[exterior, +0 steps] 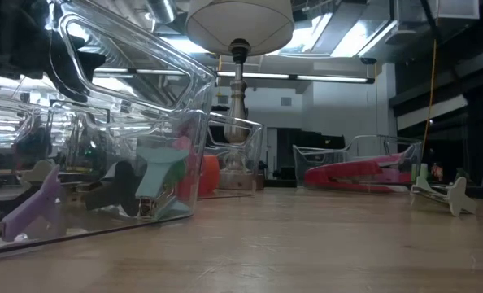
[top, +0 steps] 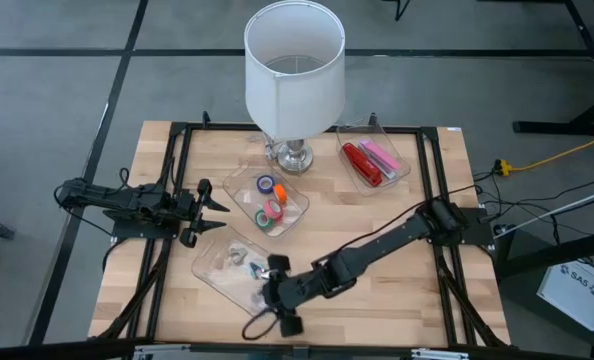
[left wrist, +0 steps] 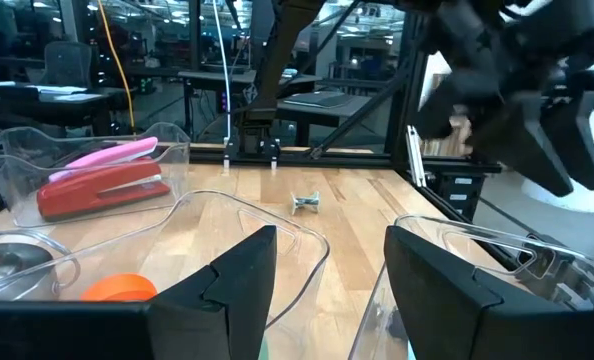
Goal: Pick and place Stapler, Stapler remover, tape
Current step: Put the gray staple remover into the bottom transparent bin
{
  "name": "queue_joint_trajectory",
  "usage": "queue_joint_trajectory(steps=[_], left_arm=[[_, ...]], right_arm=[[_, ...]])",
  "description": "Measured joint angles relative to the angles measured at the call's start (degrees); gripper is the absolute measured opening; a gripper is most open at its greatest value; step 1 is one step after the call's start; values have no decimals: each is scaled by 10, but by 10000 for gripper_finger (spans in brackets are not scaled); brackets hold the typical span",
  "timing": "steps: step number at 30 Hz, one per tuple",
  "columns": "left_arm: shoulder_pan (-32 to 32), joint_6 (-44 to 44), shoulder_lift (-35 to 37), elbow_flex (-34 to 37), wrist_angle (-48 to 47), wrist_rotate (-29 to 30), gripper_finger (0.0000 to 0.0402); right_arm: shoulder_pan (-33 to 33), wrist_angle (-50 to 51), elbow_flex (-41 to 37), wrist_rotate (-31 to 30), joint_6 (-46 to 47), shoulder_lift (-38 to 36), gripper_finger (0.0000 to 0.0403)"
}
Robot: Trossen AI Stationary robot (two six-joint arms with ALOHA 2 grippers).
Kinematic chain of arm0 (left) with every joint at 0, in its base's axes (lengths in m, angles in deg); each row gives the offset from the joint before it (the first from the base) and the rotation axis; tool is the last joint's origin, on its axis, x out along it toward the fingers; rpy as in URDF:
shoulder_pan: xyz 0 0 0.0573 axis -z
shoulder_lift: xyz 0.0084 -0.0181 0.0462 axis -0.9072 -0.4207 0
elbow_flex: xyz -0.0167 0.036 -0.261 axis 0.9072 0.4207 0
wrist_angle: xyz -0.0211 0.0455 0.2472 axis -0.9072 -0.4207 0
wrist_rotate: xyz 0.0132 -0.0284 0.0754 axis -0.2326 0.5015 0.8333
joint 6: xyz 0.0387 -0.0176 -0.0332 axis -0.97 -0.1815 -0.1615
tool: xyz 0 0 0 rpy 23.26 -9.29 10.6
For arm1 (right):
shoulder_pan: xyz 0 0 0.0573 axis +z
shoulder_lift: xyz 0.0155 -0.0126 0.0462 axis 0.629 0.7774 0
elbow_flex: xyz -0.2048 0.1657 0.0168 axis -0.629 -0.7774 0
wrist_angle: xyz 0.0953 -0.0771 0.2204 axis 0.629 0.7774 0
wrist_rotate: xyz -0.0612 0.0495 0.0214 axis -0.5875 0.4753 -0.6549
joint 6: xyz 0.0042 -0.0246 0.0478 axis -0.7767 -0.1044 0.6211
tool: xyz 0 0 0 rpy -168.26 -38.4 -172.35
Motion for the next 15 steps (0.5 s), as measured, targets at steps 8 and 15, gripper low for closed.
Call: queue_joint_trajectory(steps=[8, 15], left_arm=[[0, 0, 0, 0, 0, 0, 185], [0, 0, 0, 0, 0, 0, 185]], right_arm=[[11, 94, 0, 72, 144, -12, 172], [17, 193, 0, 117, 256, -29, 172]])
